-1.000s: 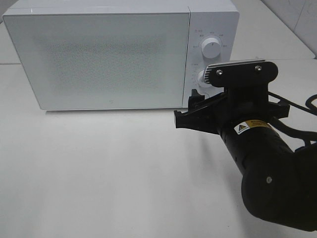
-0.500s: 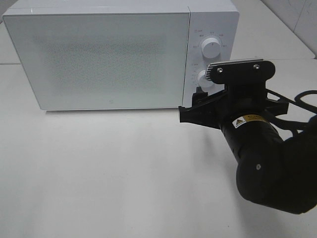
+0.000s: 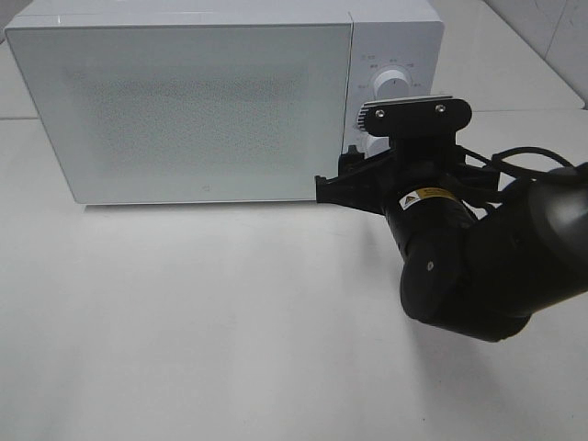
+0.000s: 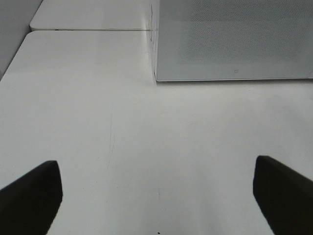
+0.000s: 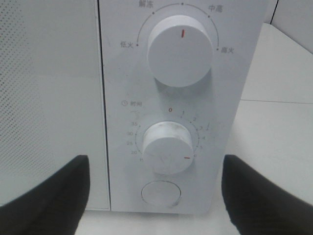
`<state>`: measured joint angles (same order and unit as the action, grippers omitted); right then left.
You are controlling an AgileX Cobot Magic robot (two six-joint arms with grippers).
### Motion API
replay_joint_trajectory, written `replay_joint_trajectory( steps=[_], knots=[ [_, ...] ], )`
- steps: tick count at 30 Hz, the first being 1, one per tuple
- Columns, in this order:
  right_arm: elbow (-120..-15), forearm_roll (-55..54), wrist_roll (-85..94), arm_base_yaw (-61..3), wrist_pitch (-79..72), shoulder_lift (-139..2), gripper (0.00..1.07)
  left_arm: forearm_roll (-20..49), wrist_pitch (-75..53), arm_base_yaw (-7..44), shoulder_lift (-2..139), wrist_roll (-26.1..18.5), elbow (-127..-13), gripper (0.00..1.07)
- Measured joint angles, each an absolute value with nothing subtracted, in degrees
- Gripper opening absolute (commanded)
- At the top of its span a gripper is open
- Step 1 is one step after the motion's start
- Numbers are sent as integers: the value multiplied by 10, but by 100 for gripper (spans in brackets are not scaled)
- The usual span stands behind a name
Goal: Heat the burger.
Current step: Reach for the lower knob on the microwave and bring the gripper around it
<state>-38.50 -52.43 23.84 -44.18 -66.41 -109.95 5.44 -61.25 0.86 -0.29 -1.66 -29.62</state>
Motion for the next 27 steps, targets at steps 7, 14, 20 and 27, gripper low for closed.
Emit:
replay_joint_trajectory(
  steps=[7,14,20,27],
  knots=[
    [-408,-517,237,-431,-662,-1126,74,54,-612,9,-3,-17,-296,98],
    [-430,-501,232,-412,-655,-1142,74,54,-612,9,-3,-17,-296,98],
    [-451,-478,222,-391,-646,-1153,74,54,-612,9,-3,-17,-296,98],
    [-474,-469,211,-379,-639,-1181,74,54,-612,9,-3,-17,-296,98]
  ],
)
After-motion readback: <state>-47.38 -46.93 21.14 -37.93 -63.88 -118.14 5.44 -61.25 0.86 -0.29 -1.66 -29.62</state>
